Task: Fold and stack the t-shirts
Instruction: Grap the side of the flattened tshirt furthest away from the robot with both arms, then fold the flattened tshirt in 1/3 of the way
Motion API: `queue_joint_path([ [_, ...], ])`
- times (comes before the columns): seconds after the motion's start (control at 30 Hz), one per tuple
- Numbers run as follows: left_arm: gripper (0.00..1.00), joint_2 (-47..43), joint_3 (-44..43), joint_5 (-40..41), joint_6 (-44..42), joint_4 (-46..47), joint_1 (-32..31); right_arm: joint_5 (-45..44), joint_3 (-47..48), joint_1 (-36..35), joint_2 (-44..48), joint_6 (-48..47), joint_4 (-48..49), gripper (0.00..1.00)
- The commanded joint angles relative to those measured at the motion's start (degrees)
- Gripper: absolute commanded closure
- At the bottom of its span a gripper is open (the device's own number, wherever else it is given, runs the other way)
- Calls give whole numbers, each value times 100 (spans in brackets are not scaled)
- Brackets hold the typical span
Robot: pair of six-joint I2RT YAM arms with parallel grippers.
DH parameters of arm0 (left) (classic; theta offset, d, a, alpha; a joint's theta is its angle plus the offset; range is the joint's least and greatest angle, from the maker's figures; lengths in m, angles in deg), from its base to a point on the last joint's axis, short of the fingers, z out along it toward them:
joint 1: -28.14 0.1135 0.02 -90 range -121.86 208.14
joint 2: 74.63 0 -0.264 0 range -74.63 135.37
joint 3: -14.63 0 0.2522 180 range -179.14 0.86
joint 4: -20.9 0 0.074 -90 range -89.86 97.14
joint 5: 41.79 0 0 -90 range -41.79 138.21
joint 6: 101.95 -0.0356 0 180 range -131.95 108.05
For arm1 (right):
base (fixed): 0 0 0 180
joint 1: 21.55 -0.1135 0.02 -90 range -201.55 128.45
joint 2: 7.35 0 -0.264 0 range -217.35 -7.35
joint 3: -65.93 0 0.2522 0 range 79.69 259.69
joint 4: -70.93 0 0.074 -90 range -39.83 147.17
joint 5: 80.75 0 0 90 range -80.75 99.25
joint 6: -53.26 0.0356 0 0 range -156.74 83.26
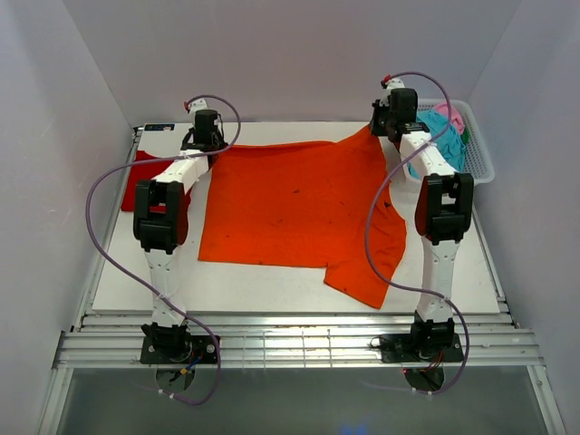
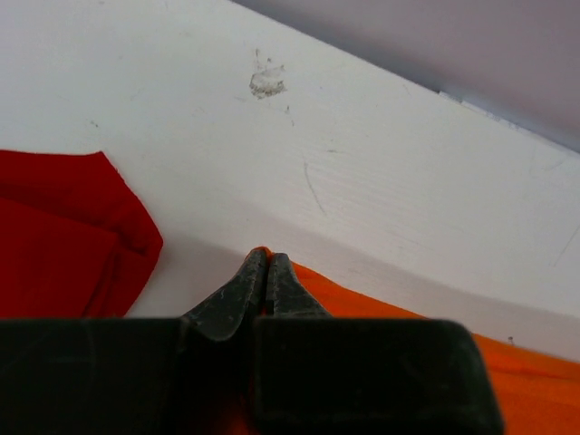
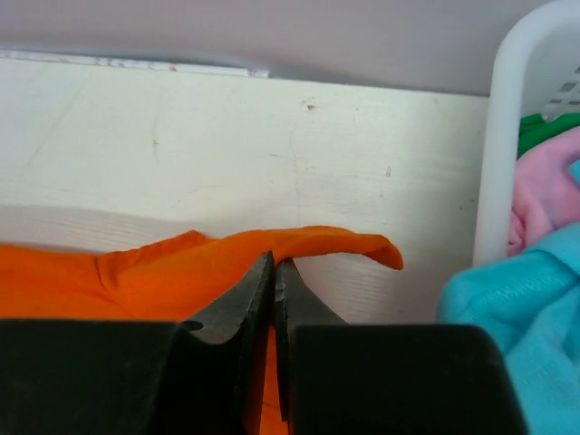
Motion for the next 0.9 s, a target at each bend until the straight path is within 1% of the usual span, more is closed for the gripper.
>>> queue_joint_path([
  [0.0,100,-404,314,-24,43,-63,34,-32,-506,-66,648,-201,124,92],
  [0.23,100,-554,1043,-34,210,-11,34,82,-1649,-163,1370,-227,-43,92],
  [0.3,100,-624,1228,10,272,33,34,56,-1817,-224,1546,-280,-140,92],
  [0.53,100,-1204,1984,142,430,165,34,-173,-2723,-382,2231,-359,-325,92],
  [0.67,100,-1494,2134,239,430,121,34,-339,-3013,-453,2538,-359,-526,92],
  [0.87,100,-1670,2239,257,465,-19,43,-629,-3505,-628,2942,-377,-747,92],
])
